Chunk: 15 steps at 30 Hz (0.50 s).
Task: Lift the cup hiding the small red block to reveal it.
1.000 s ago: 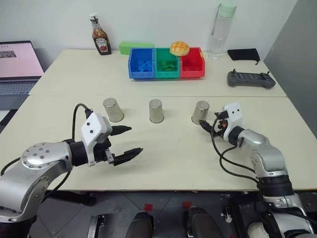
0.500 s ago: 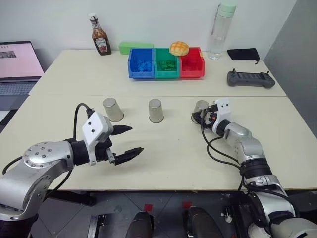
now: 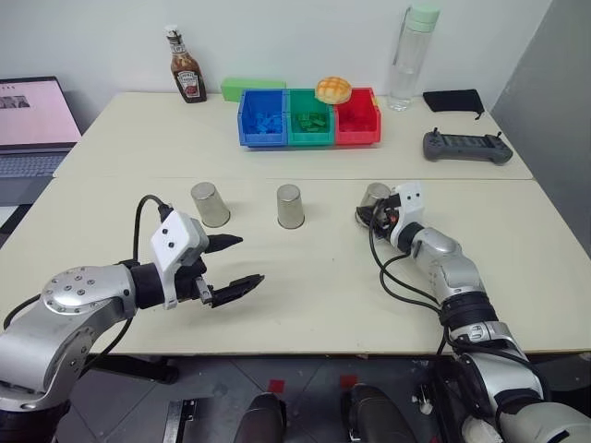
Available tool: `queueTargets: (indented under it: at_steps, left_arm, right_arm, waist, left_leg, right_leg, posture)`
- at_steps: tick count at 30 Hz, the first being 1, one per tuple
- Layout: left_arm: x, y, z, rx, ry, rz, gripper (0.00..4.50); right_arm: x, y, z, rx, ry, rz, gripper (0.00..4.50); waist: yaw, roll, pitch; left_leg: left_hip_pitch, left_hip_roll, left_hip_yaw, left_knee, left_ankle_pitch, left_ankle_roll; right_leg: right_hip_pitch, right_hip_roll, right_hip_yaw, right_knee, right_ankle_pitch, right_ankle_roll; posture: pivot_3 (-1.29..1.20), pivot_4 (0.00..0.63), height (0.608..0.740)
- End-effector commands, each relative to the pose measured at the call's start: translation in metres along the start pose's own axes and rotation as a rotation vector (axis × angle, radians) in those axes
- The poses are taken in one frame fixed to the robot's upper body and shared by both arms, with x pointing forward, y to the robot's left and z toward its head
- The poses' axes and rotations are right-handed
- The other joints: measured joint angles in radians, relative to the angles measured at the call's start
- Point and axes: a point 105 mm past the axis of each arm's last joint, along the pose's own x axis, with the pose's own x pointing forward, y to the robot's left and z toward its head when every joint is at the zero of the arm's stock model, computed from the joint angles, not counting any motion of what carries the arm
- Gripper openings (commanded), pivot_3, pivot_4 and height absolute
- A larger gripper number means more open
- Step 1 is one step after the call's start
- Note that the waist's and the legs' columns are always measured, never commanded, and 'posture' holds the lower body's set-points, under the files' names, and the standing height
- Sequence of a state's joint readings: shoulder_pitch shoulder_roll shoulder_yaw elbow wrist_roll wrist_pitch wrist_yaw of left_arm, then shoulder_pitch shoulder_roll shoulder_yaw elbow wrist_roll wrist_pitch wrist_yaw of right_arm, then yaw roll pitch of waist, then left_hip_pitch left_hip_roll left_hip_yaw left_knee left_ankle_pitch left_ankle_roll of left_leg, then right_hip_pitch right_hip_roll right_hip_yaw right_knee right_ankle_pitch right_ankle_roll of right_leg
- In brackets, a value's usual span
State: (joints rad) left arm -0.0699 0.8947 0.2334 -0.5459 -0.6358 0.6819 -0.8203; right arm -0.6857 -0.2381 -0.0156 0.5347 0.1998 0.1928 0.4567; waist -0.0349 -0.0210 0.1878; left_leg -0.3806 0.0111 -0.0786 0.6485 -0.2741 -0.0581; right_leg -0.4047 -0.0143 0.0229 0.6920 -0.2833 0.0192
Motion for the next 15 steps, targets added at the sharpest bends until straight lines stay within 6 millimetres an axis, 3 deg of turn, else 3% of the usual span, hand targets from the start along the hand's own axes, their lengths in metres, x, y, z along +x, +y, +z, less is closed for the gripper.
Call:
queueTargets:
  at_steps: [1,7,15]
  left_arm:
    - [-0.003,0.001,0.005,0.03,-0.024,0.011,4.5]
    - [-0.003,0.0,0.005,0.029,-0.032,0.007,4.5]
    - [0.01,-0.006,0.017,0.033,-0.07,-0.026,4.5]
  right_arm:
    - [-0.008,-0.001,0.041,-0.118,-0.144,0.004,2.8]
    - [-0.031,-0.015,0.062,-0.204,-0.2,-0.063,2.8]
    - [-0.054,-0.043,0.028,-0.194,-0.048,-0.25,2.8]
  waist:
    - [0.0,0.0,0.0]
    - [0.002,0.0,0.0]
    - [0.003,0.0,0.0]
  left_leg:
    - [0.0,0.0,0.0,0.0,0.0,0.0]
    - [0.0,0.0,0.0,0.0,0.0,0.0]
    - [0.0,-0.001,0.0,0.0,0.0,0.0]
  right_leg:
    - [0.0,0.0,0.0,0.0,0.0,0.0]
    - [0.0,0.0,0.0,0.0,0.0,0.0]
    - [0.0,-0.001,0.0,0.0,0.0,0.0]
  posture:
    - [0.0,0.15,0.74]
    - [0.0,0.15,0.74]
    - [0.0,0.15,0.74]
